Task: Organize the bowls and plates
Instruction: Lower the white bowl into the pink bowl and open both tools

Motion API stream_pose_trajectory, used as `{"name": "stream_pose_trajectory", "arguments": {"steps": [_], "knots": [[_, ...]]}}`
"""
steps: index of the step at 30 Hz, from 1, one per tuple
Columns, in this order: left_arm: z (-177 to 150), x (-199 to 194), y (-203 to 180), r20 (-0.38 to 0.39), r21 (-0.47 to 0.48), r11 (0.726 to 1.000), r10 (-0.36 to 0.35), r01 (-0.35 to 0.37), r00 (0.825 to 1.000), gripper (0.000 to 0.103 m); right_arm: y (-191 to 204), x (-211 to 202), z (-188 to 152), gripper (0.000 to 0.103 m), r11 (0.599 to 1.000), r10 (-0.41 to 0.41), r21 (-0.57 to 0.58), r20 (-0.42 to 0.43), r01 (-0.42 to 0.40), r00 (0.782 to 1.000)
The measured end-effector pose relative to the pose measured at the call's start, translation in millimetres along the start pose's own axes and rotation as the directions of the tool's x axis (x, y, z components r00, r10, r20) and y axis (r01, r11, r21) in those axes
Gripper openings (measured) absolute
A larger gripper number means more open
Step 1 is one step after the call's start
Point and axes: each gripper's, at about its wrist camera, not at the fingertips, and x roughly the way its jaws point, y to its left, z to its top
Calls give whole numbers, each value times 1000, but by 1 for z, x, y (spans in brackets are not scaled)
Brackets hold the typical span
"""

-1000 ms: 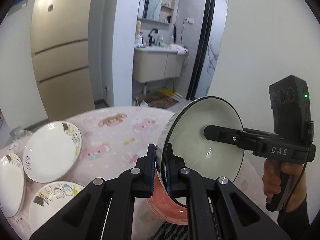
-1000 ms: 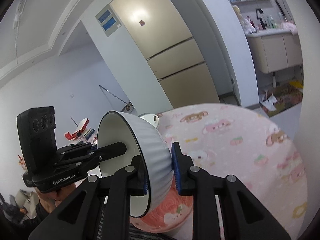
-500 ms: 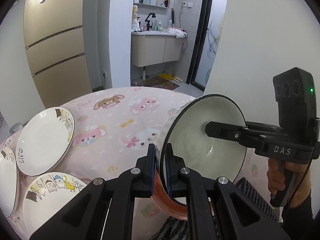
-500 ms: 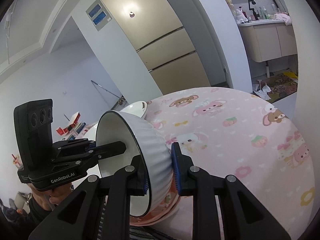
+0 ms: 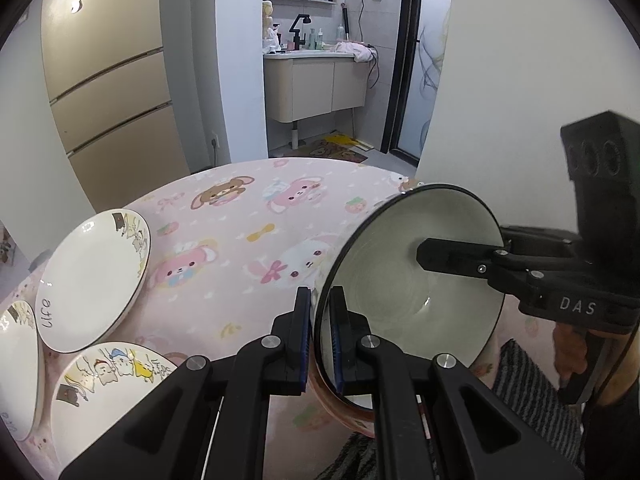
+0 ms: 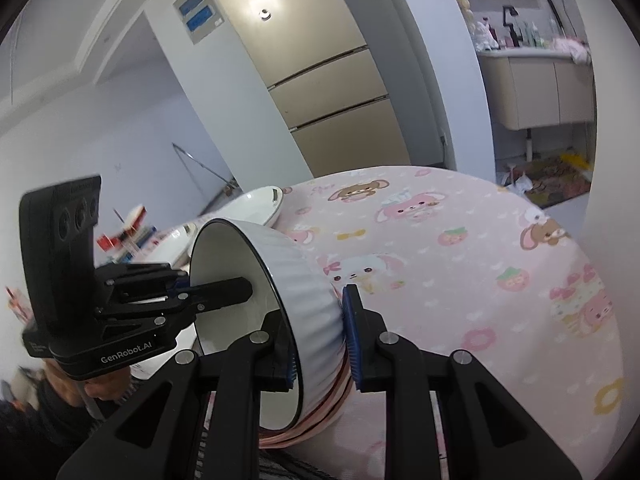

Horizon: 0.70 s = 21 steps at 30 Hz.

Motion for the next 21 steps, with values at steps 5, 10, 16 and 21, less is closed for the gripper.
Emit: {"name": "stream_pose_trajectory", "arguments": {"steps": [5,10,16,21], "knots": [[-1,-1,-5,1,40,999,37,-37,999,10,25,3,0,19,981,-130,-144,-14,127,991],[0,-1,-6,5,50,998,39,-39,999,10,43,6,-4,19,932,-253,-271,-5,242,967],[-1,-1,-11,11,83,994,64,-65,998,10,55,5,-7,19,884,-334,-344,13,318,942],[-3,1,-12,15,92,993,76,-77,997,10,68,5,-8,13,826,-401,-416,37,379,915]]}}
